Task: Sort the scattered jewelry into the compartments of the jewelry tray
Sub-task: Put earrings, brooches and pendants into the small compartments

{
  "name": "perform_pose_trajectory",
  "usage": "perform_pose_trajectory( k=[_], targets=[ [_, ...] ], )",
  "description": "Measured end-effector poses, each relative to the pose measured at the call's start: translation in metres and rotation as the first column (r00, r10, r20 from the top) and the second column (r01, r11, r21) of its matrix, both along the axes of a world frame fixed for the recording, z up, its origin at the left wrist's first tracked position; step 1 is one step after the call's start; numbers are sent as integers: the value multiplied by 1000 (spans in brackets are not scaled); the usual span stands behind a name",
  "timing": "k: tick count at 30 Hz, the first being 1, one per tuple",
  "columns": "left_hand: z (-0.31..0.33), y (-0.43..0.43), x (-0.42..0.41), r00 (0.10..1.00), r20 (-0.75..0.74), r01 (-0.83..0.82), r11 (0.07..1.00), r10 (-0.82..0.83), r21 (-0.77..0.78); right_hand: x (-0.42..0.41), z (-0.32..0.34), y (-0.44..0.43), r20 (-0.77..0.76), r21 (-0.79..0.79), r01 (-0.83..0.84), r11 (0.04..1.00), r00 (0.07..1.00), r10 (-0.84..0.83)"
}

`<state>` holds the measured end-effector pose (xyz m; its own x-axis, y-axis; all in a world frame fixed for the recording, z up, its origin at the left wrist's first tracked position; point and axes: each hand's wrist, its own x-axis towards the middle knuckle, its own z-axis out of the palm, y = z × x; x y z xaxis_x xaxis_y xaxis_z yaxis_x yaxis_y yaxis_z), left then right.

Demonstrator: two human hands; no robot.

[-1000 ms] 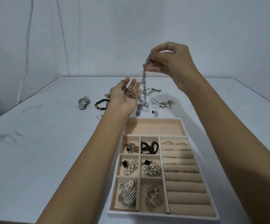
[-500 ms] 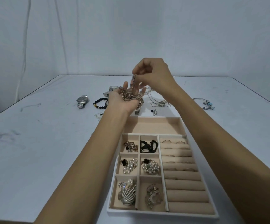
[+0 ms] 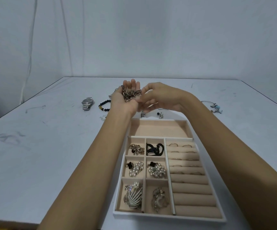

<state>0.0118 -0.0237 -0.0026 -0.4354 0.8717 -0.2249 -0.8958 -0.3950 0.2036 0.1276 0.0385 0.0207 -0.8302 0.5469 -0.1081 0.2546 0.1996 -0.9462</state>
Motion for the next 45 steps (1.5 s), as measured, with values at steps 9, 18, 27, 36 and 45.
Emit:
perform_pose_trajectory(
  k=[9,18,27,36,45],
  targets=[
    [-4,3,12,991,-57,118,988,-124,-99,-2,16,-7,-165,423,181,888,979,-121],
    [4,-6,5,995,93,25,999,-23,-28,32,-9,18,147,499,222,837,931,-334],
    [9,-5,-3,998,-40,-42,999,41,-29,13,-36,8,249,737,131,663,859,-447],
    [11,-7,-4,999,-38,-39,999,38,-20,23,-37,16,227,585,228,778,875,-427],
    [11,-4,-9,906,-424,-41,997,10,-64,45,-17,1,-91,136,352,926,935,-342]
  ],
)
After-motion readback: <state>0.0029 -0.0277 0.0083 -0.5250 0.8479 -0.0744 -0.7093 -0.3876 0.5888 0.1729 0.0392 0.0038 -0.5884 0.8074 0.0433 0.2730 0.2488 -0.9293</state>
